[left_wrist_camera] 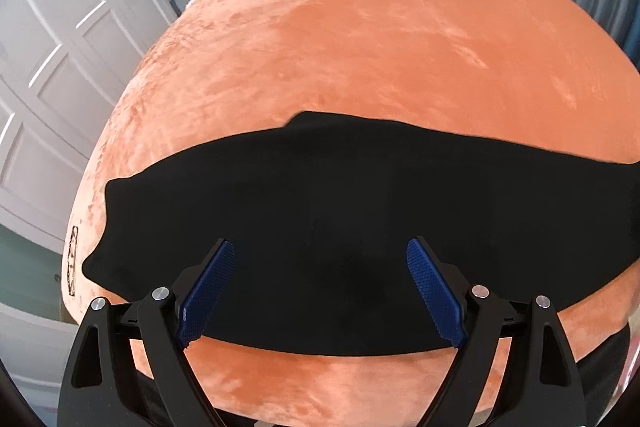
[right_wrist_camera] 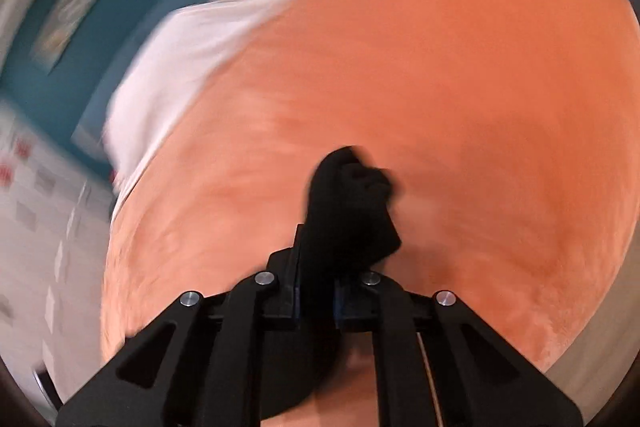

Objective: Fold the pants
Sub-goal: 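Grasp the folded pants edge with the left gripper and lift it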

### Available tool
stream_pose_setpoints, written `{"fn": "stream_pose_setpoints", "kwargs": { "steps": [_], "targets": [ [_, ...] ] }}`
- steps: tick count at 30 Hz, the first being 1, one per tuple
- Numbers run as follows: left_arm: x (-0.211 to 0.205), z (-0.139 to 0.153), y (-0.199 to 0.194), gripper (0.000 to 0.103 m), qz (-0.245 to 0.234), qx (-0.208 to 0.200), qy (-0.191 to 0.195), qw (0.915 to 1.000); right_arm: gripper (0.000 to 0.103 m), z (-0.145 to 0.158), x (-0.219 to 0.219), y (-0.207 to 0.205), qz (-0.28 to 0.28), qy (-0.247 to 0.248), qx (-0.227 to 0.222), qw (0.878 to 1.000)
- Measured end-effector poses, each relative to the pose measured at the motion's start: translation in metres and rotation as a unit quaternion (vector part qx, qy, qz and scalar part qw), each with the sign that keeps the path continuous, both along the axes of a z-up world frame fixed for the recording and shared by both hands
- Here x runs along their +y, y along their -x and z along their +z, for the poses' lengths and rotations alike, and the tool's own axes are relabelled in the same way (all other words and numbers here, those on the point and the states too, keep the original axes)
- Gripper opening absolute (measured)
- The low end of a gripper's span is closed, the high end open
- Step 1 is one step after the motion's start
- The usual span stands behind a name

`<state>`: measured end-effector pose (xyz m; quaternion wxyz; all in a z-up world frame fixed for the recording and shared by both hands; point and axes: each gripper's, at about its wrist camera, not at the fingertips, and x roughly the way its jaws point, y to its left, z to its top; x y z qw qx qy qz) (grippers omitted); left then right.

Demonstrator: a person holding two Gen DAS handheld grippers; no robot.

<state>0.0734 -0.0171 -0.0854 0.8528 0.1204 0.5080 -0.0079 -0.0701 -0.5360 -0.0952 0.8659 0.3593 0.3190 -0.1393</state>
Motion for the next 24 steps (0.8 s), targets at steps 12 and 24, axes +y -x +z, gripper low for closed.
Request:
{"fn": "stream_pose_setpoints", "kwargs": {
  "steps": [12,24],
  "targets": [
    [0.121,0.012,0.010,0.086,0.085,-0.003,0.082,0.9930,0.016,0.020,0.372,-0.112,0.389,0.154,0.033,0.908],
    [0.212,-0.019,0.015,0.086,0.145,0.017,0.142,0.9791,0.071,0.011,0.415,-0.066,0.381,0.169,0.070,0.906]
  ]
}}
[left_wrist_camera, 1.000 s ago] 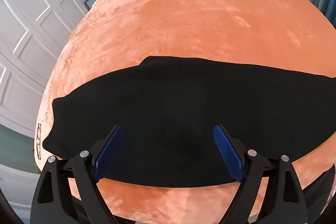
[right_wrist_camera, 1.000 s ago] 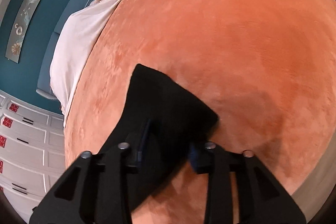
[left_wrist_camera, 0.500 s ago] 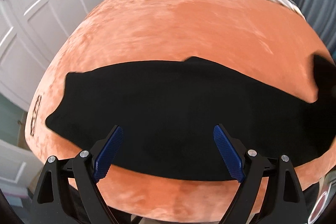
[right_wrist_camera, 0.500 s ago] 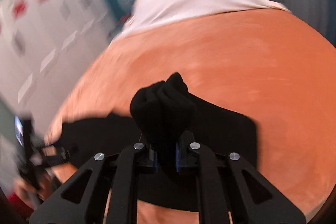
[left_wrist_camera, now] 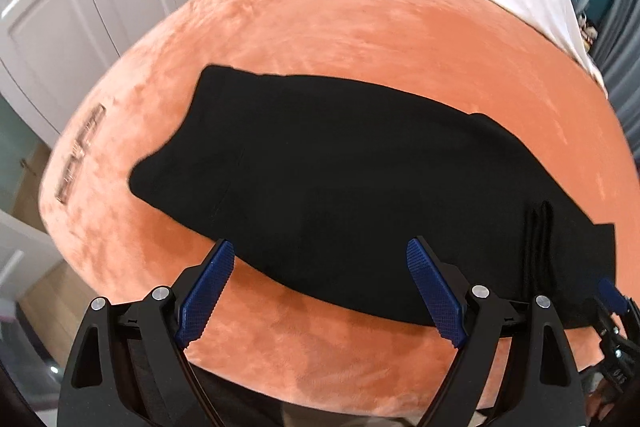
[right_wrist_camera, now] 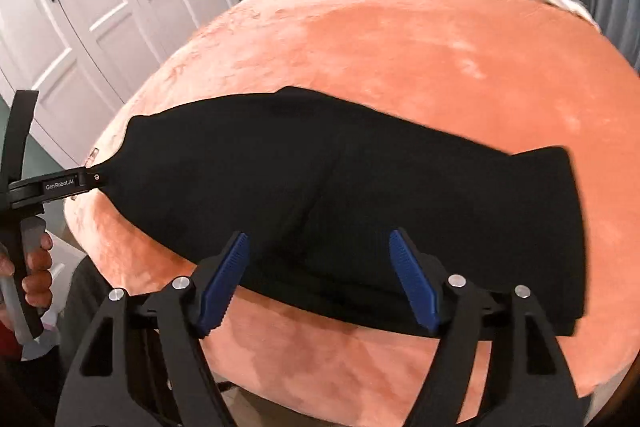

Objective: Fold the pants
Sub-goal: 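Grasp the folded pants edge with the left gripper and lift it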

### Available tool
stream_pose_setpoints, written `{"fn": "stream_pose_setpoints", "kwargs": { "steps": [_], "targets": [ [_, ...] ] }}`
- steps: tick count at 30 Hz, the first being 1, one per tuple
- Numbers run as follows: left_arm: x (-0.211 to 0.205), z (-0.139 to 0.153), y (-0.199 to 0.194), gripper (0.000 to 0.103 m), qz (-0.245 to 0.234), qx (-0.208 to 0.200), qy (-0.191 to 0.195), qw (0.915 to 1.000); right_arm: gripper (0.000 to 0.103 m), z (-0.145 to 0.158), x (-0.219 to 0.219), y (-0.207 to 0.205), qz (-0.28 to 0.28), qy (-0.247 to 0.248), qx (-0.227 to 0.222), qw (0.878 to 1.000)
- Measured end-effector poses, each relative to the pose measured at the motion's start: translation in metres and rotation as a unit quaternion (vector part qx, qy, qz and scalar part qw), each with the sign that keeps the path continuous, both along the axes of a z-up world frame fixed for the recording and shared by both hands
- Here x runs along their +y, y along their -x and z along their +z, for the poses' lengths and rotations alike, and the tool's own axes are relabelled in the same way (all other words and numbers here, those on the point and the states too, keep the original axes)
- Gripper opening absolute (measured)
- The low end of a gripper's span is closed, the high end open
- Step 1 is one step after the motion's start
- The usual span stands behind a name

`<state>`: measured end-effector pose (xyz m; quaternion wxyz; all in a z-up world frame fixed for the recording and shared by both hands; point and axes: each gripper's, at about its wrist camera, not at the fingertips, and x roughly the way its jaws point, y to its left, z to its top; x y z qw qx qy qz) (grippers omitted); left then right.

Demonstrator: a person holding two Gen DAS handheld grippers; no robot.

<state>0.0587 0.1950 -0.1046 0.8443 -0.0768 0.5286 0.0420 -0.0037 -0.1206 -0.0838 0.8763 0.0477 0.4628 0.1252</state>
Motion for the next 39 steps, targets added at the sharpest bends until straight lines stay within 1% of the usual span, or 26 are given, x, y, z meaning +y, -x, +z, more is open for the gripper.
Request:
{"fn": "stream_pose_setpoints", "kwargs": {
  "steps": [2,6,8,9,10,12,14,15,17,18,19,21,22,23,25,26,27,28,30,31,32,33,34,35,37,39],
  "targets": [
    [-0.002,-0.001,-0.002,0.086,-0.006,-0.001,0.010,0.9999,0.071,-0.005,0.006,-0.012,0.023,0.033,0.004,0.999],
    [-0.010,0.004,0.000,0.086,-0.030,-0.008,0.004,0.9995,0.070,-0.028,0.044,-0.010,0.081,0.073,0.023,0.994],
    [-0.008,0.003,0.002,0.086,-0.033,-0.006,0.004,0.9994,0.048,-0.053,0.060,-0.016,0.106,0.103,0.041,0.988],
    [-0.006,0.002,0.001,0.086,-0.032,-0.004,0.005,0.9995,0.036,-0.063,0.064,-0.022,0.101,0.119,0.051,0.986],
    [-0.001,0.000,0.001,0.086,-0.026,0.000,0.005,0.9997,0.021,-0.062,0.058,-0.024,0.089,0.106,0.050,0.989],
    [0.009,-0.002,0.001,0.086,-0.017,-0.001,0.008,0.9998,0.018,-0.047,0.048,-0.032,0.050,0.068,0.051,0.995],
    [0.026,-0.002,0.000,0.086,0.008,-0.006,0.011,0.9999,0.017,-0.029,0.046,-0.035,0.032,0.062,0.029,0.997],
    [0.035,-0.002,0.000,0.086,0.024,-0.011,0.019,0.9995,0.016,-0.019,0.048,-0.036,0.026,0.059,0.019,0.998],
    [0.060,-0.006,-0.004,0.086,0.072,-0.016,0.055,0.9957,0.015,-0.007,0.057,-0.042,0.019,0.037,0.001,0.999],
    [0.069,-0.009,-0.006,0.086,0.090,-0.014,0.066,0.9937,0.017,-0.013,0.066,-0.050,0.022,0.032,0.008,0.999],
    [0.082,-0.015,-0.009,0.086,0.117,-0.009,0.081,0.9898,0.019,-0.027,0.074,-0.058,0.030,0.040,0.029,0.998],
    [0.100,-0.024,-0.011,0.086,0.149,0.001,0.097,0.9840,0.024,-0.059,0.085,-0.071,0.038,0.073,0.072,0.994],
    [0.112,-0.029,-0.012,0.086,0.168,0.009,0.100,0.9807,0.031,-0.062,0.086,-0.068,0.031,0.070,0.064,0.995],
    [0.120,-0.033,-0.012,0.086,0.178,0.011,0.105,0.9785,0.034,-0.055,0.085,-0.064,0.022,0.057,0.054,0.997],
    [0.133,-0.045,-0.013,0.086,0.199,0.026,0.106,0.9740,0.049,-0.038,0.077,-0.050,0.012,0.022,0.036,0.999],
    [0.137,-0.053,-0.015,0.086,0.209,0.030,0.114,0.9707,0.054,-0.029,0.071,-0.042,0.007,0.014,0.023,1.000],
    [0.141,-0.061,-0.017,0.086,0.216,0.035,0.126,0.9675,0.064,-0.019,0.063,-0.031,-0.002,0.016,0.009,1.000],
    [0.142,-0.067,-0.021,0.086,0.230,0.039,0.127,0.9641,0.067,-0.012,0.055,-0.024,-0.008,0.020,0.000,1.000],
    [0.135,-0.065,-0.031,0.086,0.241,0.025,0.107,0.9642,0.068,0.001,0.038,-0.011,-0.018,0.029,-0.011,0.999],
    [0.131,-0.063,-0.037,0.082,0.235,0.022,0.105,0.9661,0.071,0.006,0.026,-0.003,-0.026,0.033,-0.015,0.999],
    [0.126,-0.061,-0.043,0.054,0.227,0.019,0.100,0.9685,0.073,0.012,0.015,0.003,-0.039,0.037,-0.017,0.998],
    [0.120,-0.056,-0.052,0.017,0.217,0.019,0.105,0.9702,0.081,0.015,0.004,0.009,-0.053,0.038,-0.019,0.998],
    [0.117,-0.053,-0.057,0.014,0.208,0.021,0.122,0.9703,0.086,0.017,-0.016,0.018,-0.072,0.032,-0.021,0.997],
    [0.112,-0.044,-0.062,0.013,0.208,0.019,0.117,0.9709,0.086,0.019,-0.031,0.022,-0.088,0.025,-0.022,0.996],
    [0.089,-0.009,-0.066,0.013,0.178,-0.014,0.105,0.9783,0.086,0.023,-0.061,0.032,-0.126,-0.003,-0.024,0.992],
    [0.054,0.033,-0.065,0.013,0.132,-0.053,0.092,0.9856,0.086,0.026,-0.088,0.041,-0.161,-0.022,-0.024,0.986]
  ]
}}
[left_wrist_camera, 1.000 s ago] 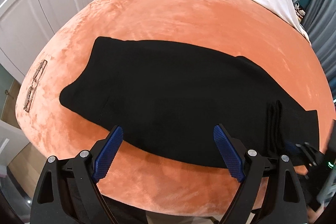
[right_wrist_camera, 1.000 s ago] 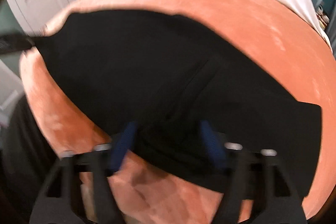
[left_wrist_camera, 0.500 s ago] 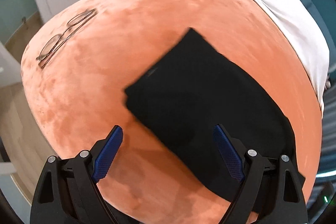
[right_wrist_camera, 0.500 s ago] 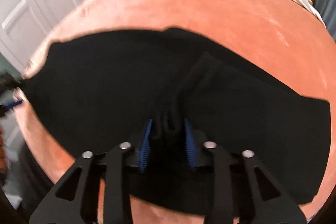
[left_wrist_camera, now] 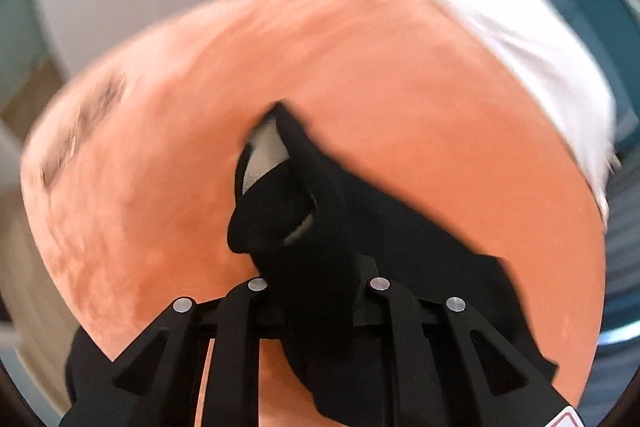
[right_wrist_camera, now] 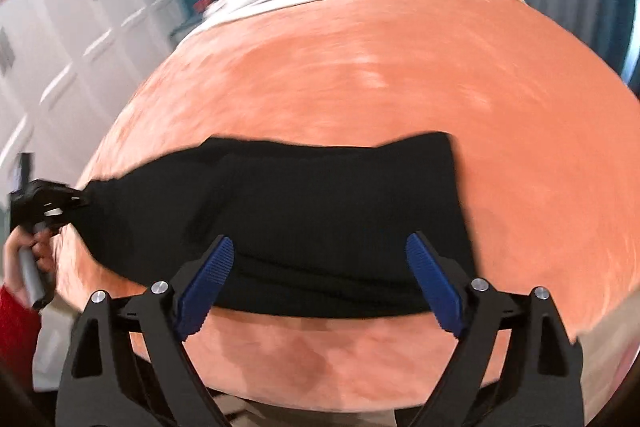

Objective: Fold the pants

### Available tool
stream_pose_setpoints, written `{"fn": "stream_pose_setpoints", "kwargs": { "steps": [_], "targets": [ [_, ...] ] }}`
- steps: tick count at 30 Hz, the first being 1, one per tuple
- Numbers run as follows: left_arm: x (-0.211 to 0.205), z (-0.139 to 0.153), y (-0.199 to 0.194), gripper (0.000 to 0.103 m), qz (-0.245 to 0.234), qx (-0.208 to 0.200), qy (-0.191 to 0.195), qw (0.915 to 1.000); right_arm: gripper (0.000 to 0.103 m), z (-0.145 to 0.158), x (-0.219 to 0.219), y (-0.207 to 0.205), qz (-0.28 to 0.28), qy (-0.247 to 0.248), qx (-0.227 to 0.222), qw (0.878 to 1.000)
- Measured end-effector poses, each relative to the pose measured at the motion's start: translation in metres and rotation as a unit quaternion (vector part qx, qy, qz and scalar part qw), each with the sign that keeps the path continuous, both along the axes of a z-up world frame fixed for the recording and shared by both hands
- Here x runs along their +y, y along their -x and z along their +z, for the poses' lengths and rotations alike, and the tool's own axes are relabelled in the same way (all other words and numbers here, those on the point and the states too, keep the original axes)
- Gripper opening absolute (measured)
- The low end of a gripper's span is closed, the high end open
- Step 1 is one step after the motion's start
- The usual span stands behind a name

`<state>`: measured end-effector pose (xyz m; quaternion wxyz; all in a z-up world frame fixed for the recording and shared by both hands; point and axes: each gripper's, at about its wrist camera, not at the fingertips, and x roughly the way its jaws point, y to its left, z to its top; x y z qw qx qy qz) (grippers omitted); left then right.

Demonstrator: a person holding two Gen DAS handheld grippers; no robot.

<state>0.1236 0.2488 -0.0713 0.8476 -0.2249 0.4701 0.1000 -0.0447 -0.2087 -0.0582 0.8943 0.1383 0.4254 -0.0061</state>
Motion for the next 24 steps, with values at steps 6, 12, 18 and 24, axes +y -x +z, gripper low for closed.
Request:
{"fn": "stream_pose_setpoints", "kwargs": {
  "steps": [6,12,18,24],
  "targets": [
    [-0.183,0.095,0.053,0.019,-0.235,-0.093,-0.029,0.9672,0.086,-0.006,-0.071,0.020,-0.080,-0.052,-0.015,0.995],
    [-0.337,0.000,0.101,0.035,-0.390,0.011,-0.099,0.9155,0.086,-0.025,-0.102,0.029,-0.109,-0.079,0.000,0.991],
    [-0.336,-0.027,0.120,0.066,-0.387,0.042,-0.107,0.9148,0.086,-0.040,-0.118,0.029,-0.097,-0.127,0.011,0.987],
    [-0.348,-0.022,0.130,0.070,-0.387,0.027,-0.139,0.9110,0.086,-0.069,-0.108,-0.025,-0.030,-0.304,0.048,0.951]
  ]
}}
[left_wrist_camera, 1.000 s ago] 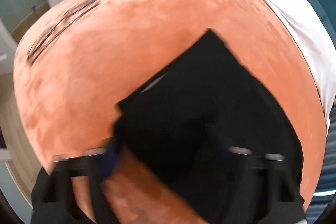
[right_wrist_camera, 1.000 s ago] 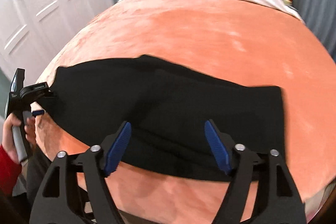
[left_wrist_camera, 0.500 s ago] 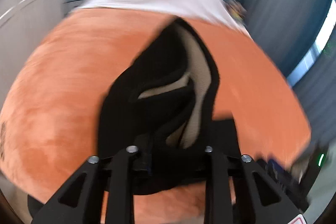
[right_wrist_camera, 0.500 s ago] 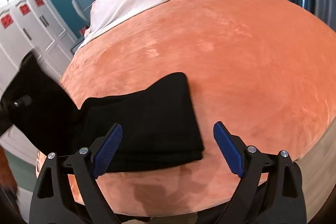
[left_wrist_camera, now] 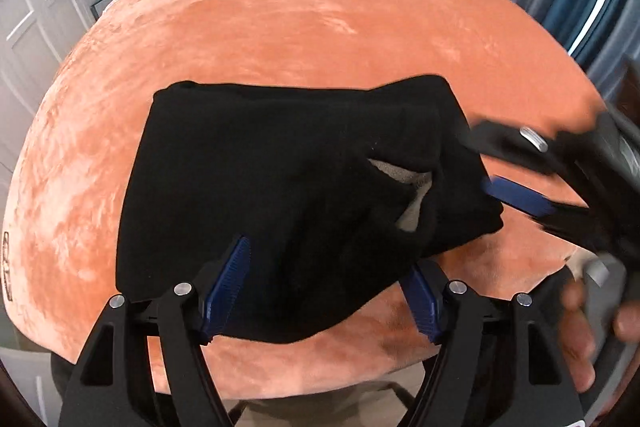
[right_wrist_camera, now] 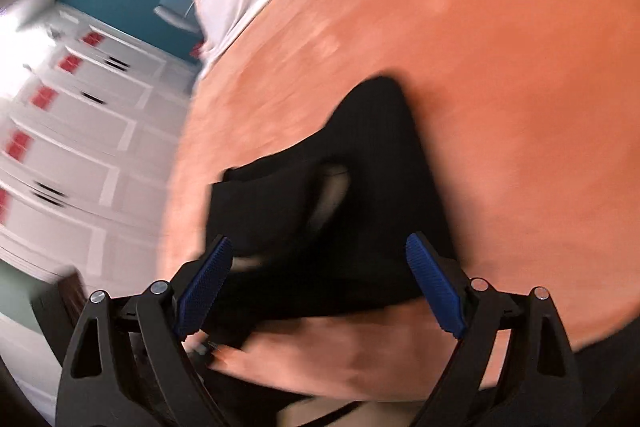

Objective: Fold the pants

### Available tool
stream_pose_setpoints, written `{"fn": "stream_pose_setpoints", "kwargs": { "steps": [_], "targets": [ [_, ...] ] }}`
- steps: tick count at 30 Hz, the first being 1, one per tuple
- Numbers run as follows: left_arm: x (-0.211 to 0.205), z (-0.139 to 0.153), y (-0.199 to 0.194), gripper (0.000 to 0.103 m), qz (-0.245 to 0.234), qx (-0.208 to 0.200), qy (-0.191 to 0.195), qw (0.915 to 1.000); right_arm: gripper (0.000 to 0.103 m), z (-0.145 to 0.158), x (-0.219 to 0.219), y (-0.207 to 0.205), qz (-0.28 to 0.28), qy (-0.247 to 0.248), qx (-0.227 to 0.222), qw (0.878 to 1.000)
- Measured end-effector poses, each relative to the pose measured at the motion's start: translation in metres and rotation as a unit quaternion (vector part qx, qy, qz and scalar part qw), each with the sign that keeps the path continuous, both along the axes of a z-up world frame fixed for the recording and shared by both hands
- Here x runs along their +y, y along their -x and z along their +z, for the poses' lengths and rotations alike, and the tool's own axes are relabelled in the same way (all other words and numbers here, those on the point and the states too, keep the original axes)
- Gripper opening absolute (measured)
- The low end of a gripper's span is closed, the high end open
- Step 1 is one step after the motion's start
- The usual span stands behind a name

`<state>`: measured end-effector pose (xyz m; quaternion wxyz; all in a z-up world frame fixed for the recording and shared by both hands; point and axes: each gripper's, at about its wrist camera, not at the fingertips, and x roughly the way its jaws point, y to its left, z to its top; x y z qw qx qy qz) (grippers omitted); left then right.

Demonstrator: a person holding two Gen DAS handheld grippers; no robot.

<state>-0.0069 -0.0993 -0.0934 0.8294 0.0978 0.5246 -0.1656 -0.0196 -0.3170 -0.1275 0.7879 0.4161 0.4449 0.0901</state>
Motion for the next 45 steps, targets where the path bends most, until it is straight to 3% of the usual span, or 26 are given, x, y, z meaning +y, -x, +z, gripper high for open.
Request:
{"fn": "stream_pose_setpoints", "kwargs": {
  "steps": [3,5,6,9,10,12,13,15,16,17,19,22,23,25,27,29,31,33,37,40,44,45],
  "targets": [
    [0.002,0.012,0.011,0.070,-0.025,0.002,0.010,0.9996,0.086,-0.023,0.016,-0.032,0.031,-0.027,0.038,0.998],
    [0.008,0.023,0.023,0.076,-0.038,-0.010,0.008,0.9992,0.028,-0.028,0.031,-0.044,0.054,-0.032,0.036,0.997],
    [0.014,0.031,0.029,0.080,-0.041,-0.021,0.008,0.9989,0.012,-0.023,0.039,-0.051,0.073,-0.006,0.040,0.997],
    [0.032,0.057,0.038,0.085,-0.041,-0.064,0.013,0.9970,0.010,0.025,0.045,-0.057,0.096,0.053,-0.015,0.994],
    [0.039,0.067,0.038,0.086,-0.031,-0.086,0.008,0.9958,0.010,0.055,0.045,-0.055,0.103,0.097,-0.053,0.989],
    [0.048,0.076,0.032,0.087,-0.013,-0.115,0.008,0.9932,0.013,0.082,0.039,-0.054,0.104,0.154,-0.097,0.978],
    [0.051,0.074,0.024,0.087,0.000,-0.121,0.005,0.9927,0.021,0.074,0.030,-0.061,0.101,0.173,-0.087,0.976],
    [0.054,0.058,0.004,0.087,0.020,-0.102,-0.014,0.9945,0.031,0.029,0.014,-0.079,0.102,0.195,-0.010,0.975],
    [0.057,0.045,-0.008,0.087,0.038,-0.085,-0.039,0.9949,0.029,-0.009,0.003,-0.084,0.096,0.212,0.067,0.970],
    [0.061,0.041,-0.013,0.087,0.048,-0.078,-0.051,0.9944,0.029,-0.015,-0.003,-0.077,0.091,0.196,0.070,0.974],
    [0.076,0.037,-0.022,0.087,0.073,-0.077,-0.057,0.9927,0.032,0.012,-0.021,-0.044,0.026,0.169,0.012,0.985],
    [0.090,0.037,-0.039,0.087,0.099,-0.069,-0.026,0.9924,0.032,0.036,-0.032,-0.012,-0.003,0.160,-0.021,0.987],
    [0.090,0.035,-0.045,0.087,0.101,-0.063,-0.019,0.9927,0.031,0.037,-0.031,-0.006,0.000,0.161,-0.020,0.987],
    [0.082,0.031,-0.056,0.087,0.096,-0.046,-0.001,0.9943,0.014,0.032,-0.023,-0.002,0.013,0.178,-0.013,0.984],
    [0.069,0.027,-0.063,0.087,0.089,-0.037,0.009,0.9953,0.009,0.023,-0.025,-0.003,0.022,0.206,0.001,0.978],
    [0.052,0.011,-0.069,0.087,0.080,-0.024,-0.004,0.9965,0.008,0.006,-0.015,-0.013,0.044,0.228,0.014,0.972],
    [0.039,-0.014,-0.079,0.087,0.084,0.003,-0.053,0.9951,0.008,0.000,0.001,-0.020,0.082,0.233,0.018,0.969],
    [0.036,-0.030,-0.083,0.087,0.088,0.033,-0.057,0.9939,0.008,0.008,0.012,-0.021,0.098,0.240,0.004,0.966],
    [0.034,-0.039,-0.080,0.087,0.098,0.026,-0.065,0.9927,0.010,0.022,0.009,-0.024,0.105,0.189,-0.017,0.976],
    [0.029,-0.041,-0.079,0.087,0.088,0.023,-0.080,0.9927,0.010,0.015,0.000,-0.031,0.117,0.157,0.006,0.981],
    [0.033,-0.032,-0.075,0.087,0.082,0.031,-0.042,0.9952,0.012,0.023,-0.011,-0.029,0.142,0.081,-0.008,0.987],
    [0.034,-0.029,-0.074,0.087,0.082,0.034,-0.030,0.9956,0.021,0.028,-0.009,-0.029,0.148,0.082,-0.010,0.986]
  ]
}}
